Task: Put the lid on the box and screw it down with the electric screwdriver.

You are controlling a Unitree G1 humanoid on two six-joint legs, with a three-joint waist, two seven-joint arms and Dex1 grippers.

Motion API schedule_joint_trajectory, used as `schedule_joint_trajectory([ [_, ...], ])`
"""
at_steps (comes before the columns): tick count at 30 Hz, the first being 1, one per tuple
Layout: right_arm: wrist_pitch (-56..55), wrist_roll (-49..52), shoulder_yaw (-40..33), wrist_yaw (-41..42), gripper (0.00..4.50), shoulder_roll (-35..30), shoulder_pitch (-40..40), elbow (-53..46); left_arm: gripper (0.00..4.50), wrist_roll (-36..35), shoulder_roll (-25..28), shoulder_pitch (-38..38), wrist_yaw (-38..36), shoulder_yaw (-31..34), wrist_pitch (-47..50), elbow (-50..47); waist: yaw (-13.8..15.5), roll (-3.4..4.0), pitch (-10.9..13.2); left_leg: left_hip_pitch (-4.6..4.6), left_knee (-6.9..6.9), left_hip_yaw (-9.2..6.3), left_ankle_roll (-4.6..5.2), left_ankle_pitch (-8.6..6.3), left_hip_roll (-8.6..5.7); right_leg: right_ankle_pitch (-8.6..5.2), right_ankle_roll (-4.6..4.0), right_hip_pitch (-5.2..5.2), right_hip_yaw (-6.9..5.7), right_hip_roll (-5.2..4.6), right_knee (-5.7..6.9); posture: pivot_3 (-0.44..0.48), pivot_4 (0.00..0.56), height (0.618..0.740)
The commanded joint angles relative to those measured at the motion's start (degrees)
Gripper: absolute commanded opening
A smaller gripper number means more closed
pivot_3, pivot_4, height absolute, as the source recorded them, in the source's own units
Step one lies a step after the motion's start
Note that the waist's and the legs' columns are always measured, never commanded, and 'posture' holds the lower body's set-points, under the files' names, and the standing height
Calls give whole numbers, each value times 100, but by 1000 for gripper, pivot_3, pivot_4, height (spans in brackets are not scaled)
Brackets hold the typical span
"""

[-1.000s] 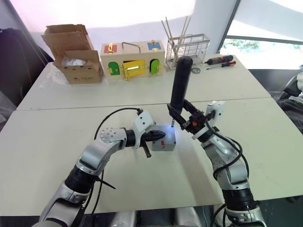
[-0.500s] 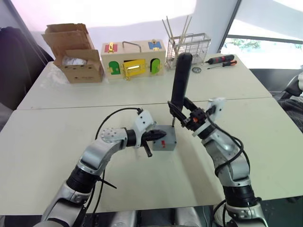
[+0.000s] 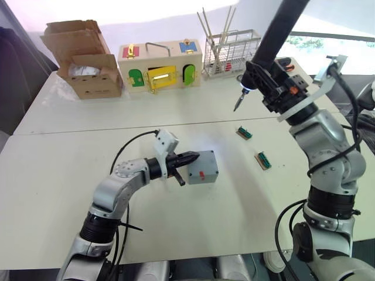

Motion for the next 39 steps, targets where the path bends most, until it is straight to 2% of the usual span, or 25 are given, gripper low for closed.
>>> schedule_joint_trajectory([
  [1,574,286,-264,-200,1804,-458,-259,-46,0,-57,-67,-280,255,320,-305,-489,38,-12,9,-7,1,-4,0,0,-1,0,0,-2,-4,0,-1,0,150,734],
  [5,1187,-484,-99,-326,1804,-1652,-571,855,0,-740,187,-600,-288,269,224,-907,125,-6,19,-122,69,-3,-37,21,-7,5,-2,-88,-9,-4,11,0,150,734],
  [8,2105,-830,152,-141,1804,-2626,-705,1789,0,-1146,330,-843,-472,231,599,-1114,155,-7,21,-149,84,-2,-29,17,-18,5,-2,-97,-13,-14,2,0,150,734],
  [10,2821,-763,401,290,1804,-3116,-599,2123,0,-1205,393,-900,-511,112,636,-1302,153,-7,25,-157,90,-3,-24,15,-19,5,-2,-97,-17,-16,-3,0,150,734],
  [13,2969,-878,699,879,1804,-3559,-145,2214,0,-989,540,-818,-581,-323,605,-1531,99,-5,27,-160,82,-2,-16,10,-15,5,-2,-98,-20,-15,-12,0,150,734],
  [17,3025,-1008,825,1492,1804,-3856,294,2534,0,-1085,222,-551,-427,-551,487,-1524,37,20,42,-154,86,11,-14,10,-11,9,5,-99,-14,-13,-2,0,150,734],
  [23,3014,-1481,1068,1798,1804,-4024,633,3129,0,-581,389,-246,-492,-1152,230,-1568,21,29,48,-146,96,12,11,2,-12,28,10,-92,-10,-9,8,0,150,734],
  [30,2803,-1973,1431,2103,1804,-3905,366,3686,0,-447,356,-203,-506,-1146,-14,-1393,17,28,48,-145,97,14,-19,20,-10,28,11,-91,-7,-7,1,0,150,734],
  [37,2482,-2393,1770,2400,1804,-3787,111,4058,0,-369,379,-152,-526,-1150,-97,-1277,16,21,49,-122,100,13,-9,14,-11,28,11,-64,-7,-7,-2,0,150,734],
  [38,2449,-2443,1798,2435,2813,-3779,96,4082,0,-363,394,-137,-530,-1134,-103,-1262,16,21,48,-119,100,14,-11,14,-11,28,12,-62,-6,-7,-2,0,150,734],
  [39,2423,-2490,1818,2469,3091,-3771,83,4102,0,-358,405,-128,-531,-1122,-107,-1252,16,22,48,-117,100,14,-11,15,-11,28,12,-61,-5,-7,-2,0,150,734],
])
